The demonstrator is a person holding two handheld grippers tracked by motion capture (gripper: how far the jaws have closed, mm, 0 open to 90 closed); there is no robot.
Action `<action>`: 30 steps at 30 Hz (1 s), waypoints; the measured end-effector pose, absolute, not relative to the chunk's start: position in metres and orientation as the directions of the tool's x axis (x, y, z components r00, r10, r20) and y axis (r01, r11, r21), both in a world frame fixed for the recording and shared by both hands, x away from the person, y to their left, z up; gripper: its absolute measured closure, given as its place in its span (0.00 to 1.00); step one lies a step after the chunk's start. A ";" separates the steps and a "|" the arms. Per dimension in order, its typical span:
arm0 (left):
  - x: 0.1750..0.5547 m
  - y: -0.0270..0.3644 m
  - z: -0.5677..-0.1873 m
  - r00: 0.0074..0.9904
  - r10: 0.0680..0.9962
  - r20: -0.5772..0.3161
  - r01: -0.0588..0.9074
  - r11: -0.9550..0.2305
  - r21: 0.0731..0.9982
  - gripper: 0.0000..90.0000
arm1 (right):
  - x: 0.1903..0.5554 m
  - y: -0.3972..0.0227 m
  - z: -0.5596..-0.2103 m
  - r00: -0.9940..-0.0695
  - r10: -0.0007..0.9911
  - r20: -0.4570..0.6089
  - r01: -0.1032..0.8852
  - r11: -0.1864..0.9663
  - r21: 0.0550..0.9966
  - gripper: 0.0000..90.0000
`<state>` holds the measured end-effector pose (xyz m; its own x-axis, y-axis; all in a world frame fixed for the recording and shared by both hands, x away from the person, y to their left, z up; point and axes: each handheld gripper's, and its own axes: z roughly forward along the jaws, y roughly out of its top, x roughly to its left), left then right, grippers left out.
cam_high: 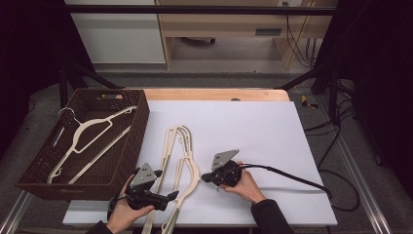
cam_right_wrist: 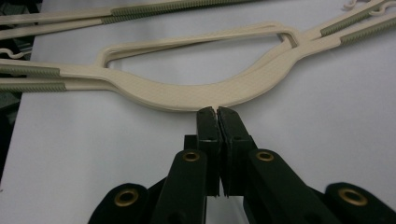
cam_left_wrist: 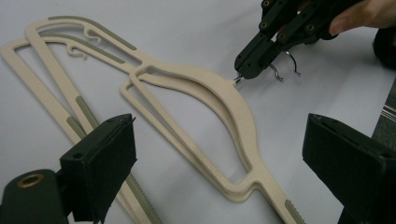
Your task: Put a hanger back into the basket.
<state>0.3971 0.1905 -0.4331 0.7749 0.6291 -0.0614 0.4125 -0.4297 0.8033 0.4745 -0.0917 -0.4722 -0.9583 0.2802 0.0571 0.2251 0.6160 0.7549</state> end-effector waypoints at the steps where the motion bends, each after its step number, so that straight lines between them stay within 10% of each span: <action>1: 0.397 0.189 -0.433 0.777 0.627 -0.060 0.412 -0.433 0.802 0.11 | 0.474 -0.092 -0.471 -0.958 0.281 0.058 0.226 0.613 0.757 0.99; 22: 0.414 0.121 -0.440 0.841 0.541 -0.006 0.398 -0.611 0.685 0.27 | 0.465 -0.101 -0.444 -0.941 0.323 0.105 0.284 0.578 0.765 0.99; 30: 0.422 0.110 -0.454 0.835 0.550 0.000 0.426 -0.646 0.633 0.53 | 0.463 -0.104 -0.439 -0.941 0.324 0.097 0.278 0.577 0.768 0.99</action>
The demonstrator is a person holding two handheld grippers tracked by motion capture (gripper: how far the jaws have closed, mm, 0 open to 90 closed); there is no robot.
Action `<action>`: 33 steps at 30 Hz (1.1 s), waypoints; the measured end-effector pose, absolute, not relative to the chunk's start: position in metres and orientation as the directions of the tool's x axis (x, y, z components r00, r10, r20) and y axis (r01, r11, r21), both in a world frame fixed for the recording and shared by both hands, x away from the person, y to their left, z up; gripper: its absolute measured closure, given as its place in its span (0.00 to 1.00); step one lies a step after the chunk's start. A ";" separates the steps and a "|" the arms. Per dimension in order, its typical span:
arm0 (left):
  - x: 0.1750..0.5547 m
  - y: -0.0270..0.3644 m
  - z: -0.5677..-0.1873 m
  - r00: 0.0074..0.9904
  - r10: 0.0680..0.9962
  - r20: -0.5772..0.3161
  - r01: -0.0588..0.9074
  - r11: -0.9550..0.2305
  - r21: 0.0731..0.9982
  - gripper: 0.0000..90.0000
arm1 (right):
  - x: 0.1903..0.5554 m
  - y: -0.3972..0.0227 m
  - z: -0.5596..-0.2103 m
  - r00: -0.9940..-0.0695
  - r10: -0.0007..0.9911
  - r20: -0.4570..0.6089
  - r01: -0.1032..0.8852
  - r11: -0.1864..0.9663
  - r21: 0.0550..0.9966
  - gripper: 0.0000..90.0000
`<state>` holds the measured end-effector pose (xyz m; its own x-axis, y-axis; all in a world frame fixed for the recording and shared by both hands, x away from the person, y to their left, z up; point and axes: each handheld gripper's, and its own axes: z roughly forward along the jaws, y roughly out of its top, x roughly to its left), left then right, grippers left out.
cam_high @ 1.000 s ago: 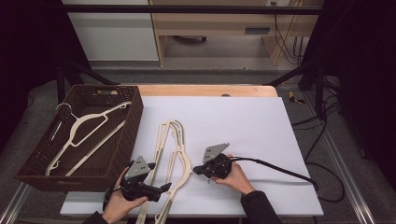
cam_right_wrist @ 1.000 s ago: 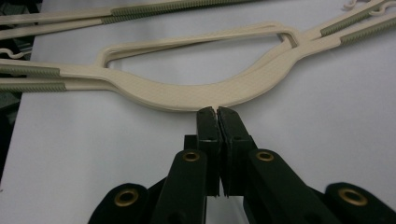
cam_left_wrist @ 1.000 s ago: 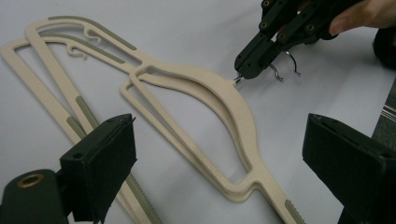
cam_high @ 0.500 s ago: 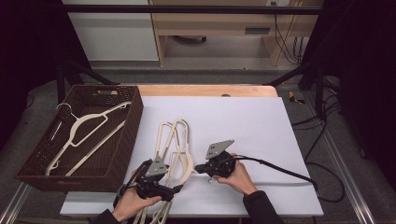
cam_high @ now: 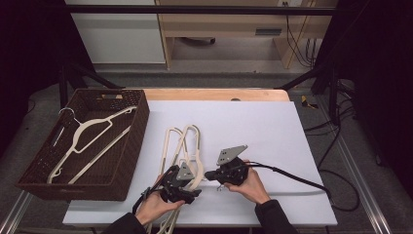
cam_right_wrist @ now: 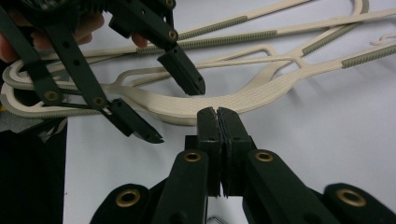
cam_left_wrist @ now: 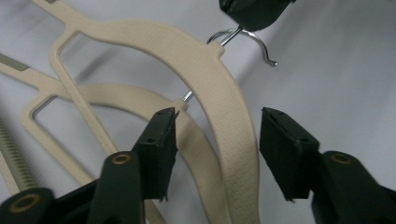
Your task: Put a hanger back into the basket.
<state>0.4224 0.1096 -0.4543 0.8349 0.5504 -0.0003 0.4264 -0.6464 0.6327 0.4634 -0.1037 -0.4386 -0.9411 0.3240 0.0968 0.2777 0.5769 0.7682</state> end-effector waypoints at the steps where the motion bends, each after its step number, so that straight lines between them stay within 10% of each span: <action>1: 0.423 0.110 -0.455 0.835 0.551 0.000 0.429 -0.650 0.627 0.56 | 0.463 -0.104 -0.438 -0.940 0.327 0.098 0.280 0.574 0.769 0.99; 9: 0.420 0.109 -0.453 0.841 0.540 -0.032 0.439 -0.647 0.624 0.79 | 0.461 -0.106 -0.434 -0.939 0.330 0.096 0.278 0.566 0.776 0.99; 17: 0.417 0.110 -0.446 0.821 0.570 -0.033 0.461 -0.628 0.626 0.82 | 0.457 -0.104 -0.426 -0.944 0.323 0.066 0.251 0.572 0.781 0.98; 33: 0.412 0.132 -0.419 0.755 0.655 -0.001 0.490 -0.564 0.664 0.85 | 0.447 -0.158 -0.381 -0.850 0.525 0.041 0.238 0.313 0.919 0.56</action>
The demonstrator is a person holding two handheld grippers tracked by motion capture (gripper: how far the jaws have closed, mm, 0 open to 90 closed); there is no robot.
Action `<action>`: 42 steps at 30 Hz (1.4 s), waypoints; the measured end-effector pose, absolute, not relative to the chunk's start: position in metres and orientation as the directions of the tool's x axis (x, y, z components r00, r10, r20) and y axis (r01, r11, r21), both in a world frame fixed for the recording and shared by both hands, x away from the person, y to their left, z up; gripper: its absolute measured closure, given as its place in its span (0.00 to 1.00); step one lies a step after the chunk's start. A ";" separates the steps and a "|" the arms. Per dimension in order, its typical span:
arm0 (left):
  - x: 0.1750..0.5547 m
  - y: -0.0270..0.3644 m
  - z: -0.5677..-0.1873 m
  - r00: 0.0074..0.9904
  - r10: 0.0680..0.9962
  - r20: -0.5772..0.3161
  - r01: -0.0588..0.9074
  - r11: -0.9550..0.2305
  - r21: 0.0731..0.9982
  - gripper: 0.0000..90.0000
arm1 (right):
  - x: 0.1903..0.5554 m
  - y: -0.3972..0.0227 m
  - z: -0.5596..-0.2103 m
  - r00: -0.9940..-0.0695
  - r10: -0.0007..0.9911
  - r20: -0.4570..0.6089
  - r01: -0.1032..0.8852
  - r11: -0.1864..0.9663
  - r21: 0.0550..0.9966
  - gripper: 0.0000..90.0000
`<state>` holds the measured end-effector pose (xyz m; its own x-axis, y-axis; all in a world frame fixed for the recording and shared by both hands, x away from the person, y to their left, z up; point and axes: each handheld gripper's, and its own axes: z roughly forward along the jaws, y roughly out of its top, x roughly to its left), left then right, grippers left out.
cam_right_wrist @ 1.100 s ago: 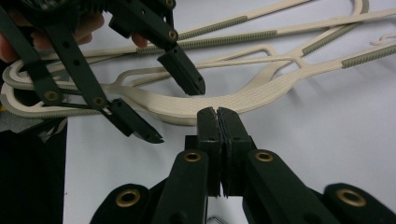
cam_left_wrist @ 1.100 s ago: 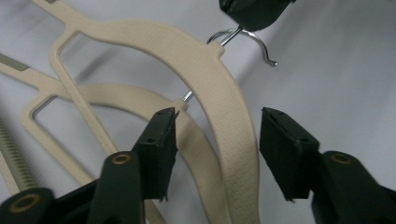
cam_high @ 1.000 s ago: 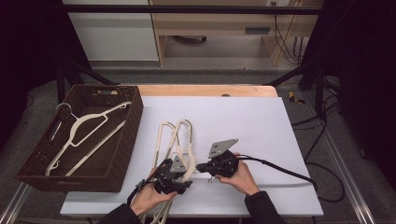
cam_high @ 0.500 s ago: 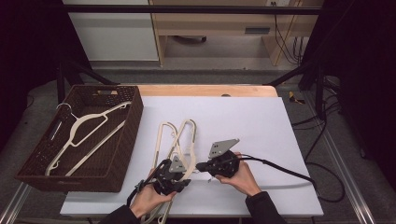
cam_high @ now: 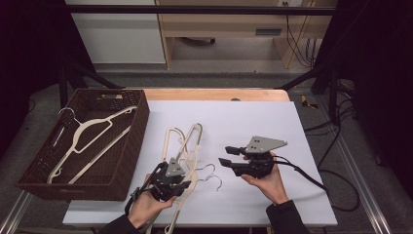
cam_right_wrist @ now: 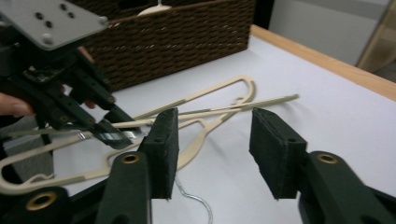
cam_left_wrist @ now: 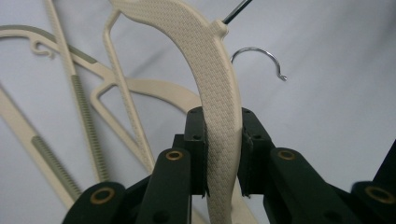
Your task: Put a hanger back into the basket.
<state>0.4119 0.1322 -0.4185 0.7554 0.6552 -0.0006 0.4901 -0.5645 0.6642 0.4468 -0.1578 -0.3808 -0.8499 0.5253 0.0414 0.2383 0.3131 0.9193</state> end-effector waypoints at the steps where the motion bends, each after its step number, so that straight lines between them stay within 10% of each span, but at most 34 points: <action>1: 0.412 0.134 -0.416 0.752 0.660 0.002 0.491 -0.561 0.667 0.85 | 0.447 -0.163 -0.381 -0.836 0.548 0.045 0.243 0.294 0.924 0.53; 13: 0.410 0.161 -0.393 0.691 0.723 -0.001 0.520 -0.496 0.696 0.90 | 0.443 -0.191 -0.396 -0.746 0.665 0.032 0.287 0.277 0.917 0.30; 42: 0.406 0.189 -0.325 0.773 0.632 -0.062 0.420 -0.436 0.796 0.96 | 0.425 -0.223 -0.404 -0.676 0.733 0.070 0.334 0.220 0.917 0.12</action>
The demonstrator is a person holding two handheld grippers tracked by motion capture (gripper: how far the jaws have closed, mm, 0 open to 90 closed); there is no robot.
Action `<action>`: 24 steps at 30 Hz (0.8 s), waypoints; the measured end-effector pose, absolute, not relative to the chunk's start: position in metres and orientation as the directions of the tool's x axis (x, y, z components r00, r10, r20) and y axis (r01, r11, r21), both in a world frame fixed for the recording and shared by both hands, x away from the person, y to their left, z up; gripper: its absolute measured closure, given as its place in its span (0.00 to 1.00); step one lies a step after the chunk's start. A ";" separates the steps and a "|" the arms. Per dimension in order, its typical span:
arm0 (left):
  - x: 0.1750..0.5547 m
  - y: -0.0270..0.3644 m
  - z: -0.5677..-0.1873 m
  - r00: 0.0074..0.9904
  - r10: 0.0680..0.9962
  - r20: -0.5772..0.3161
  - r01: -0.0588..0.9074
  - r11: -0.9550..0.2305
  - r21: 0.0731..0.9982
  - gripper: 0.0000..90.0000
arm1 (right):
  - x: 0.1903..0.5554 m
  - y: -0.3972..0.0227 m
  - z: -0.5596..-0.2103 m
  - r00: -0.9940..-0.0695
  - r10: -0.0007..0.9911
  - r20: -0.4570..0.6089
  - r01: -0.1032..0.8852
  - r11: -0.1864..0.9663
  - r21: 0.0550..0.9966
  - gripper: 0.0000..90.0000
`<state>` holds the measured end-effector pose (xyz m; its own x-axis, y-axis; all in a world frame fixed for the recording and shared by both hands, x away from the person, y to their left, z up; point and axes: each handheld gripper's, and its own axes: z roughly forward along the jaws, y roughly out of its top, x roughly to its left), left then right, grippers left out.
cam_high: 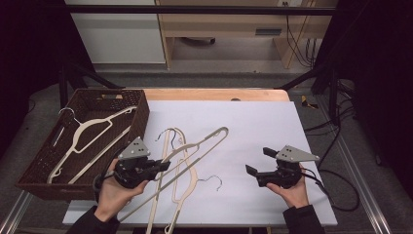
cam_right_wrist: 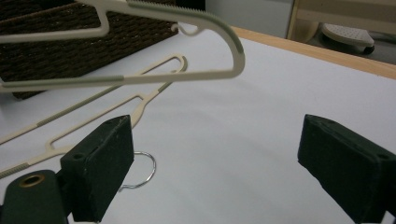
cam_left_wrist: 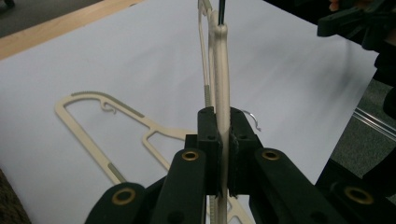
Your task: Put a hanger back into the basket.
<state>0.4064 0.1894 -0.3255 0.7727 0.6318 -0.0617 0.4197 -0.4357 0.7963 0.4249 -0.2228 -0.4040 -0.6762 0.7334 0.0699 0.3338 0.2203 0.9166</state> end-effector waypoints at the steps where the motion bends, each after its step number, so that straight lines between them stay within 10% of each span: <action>1: 0.407 0.190 -0.321 0.776 0.628 -0.056 0.412 -0.439 0.798 0.96 | 0.425 -0.224 -0.405 -0.672 0.737 0.072 0.336 0.217 0.916 0.11; 24: 0.445 0.245 -0.247 0.786 0.618 -0.009 0.335 -0.414 0.847 0.96 | 0.427 -0.230 -0.408 -0.642 0.763 0.077 0.348 0.200 0.916 0.07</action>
<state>0.4447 0.2445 -0.2472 0.7861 0.6181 -0.0089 0.3348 -0.4136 0.8467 0.4265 -0.2303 -0.4077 -0.6422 0.7626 0.0772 0.3481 0.2004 0.9158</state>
